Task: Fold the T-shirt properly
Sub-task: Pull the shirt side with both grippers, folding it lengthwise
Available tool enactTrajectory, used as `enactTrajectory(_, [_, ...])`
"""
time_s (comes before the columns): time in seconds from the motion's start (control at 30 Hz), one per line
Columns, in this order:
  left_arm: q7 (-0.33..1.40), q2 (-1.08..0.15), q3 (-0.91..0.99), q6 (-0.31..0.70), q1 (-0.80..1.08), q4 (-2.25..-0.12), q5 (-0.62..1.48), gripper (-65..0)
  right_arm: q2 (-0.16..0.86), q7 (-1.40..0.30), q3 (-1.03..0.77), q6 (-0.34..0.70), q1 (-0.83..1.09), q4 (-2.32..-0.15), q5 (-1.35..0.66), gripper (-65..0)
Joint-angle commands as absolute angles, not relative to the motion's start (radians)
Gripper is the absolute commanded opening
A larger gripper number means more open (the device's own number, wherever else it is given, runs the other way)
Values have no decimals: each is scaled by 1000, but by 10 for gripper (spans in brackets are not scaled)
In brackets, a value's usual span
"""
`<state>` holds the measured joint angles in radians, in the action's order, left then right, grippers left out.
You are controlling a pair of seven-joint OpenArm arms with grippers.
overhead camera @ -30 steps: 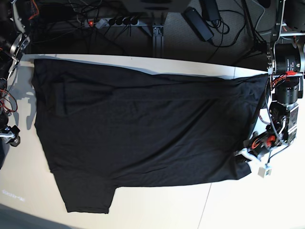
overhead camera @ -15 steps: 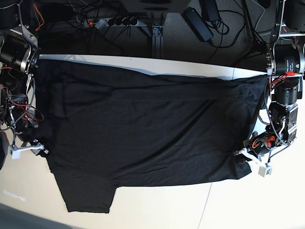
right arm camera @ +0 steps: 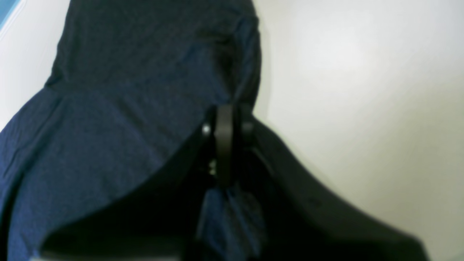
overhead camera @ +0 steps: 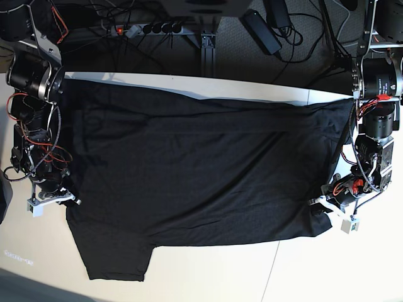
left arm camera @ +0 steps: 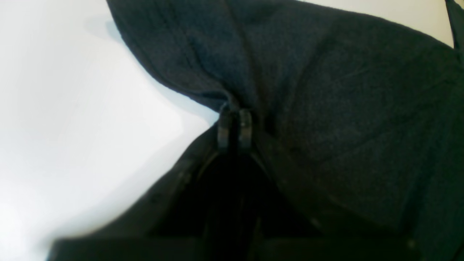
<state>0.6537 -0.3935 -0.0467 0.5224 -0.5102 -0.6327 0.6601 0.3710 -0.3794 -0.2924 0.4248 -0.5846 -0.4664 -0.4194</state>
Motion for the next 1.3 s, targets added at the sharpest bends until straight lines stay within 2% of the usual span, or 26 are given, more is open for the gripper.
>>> enactTrajectory(0.0, [729, -402, -54, 513, -509, -625, 607, -650, 376, -437, -287, 460, -590, -467, -381, -650])
enactTrajectory(0.27, [729, -411, -54, 514, -510, -625, 677, -650, 384, -421, -287, 478, -589, -528, -347, -650])
enactTrajectory(0.43, [746, -442, -54, 618, -515, -626, 761, -650, 385, -467, -287, 496, -589, -580, -347, -650])
enactTrajectory(0.77, [805, -514, -54, 698, -515, -627, 907, -650, 385, -553, -287, 506, -572, -668, -403, -650])
enactTrajectory(1.07, [887, -550, -54, 698, -515, -628, 1058, -650, 391, -595, -287, 525, -421, -883, -479, -650])
enactTrajectory(1.27, [980, -592, -54, 698, -515, -675, 1158, -650, 464, -628, -287, 525, -296, -1036, -575, -650])
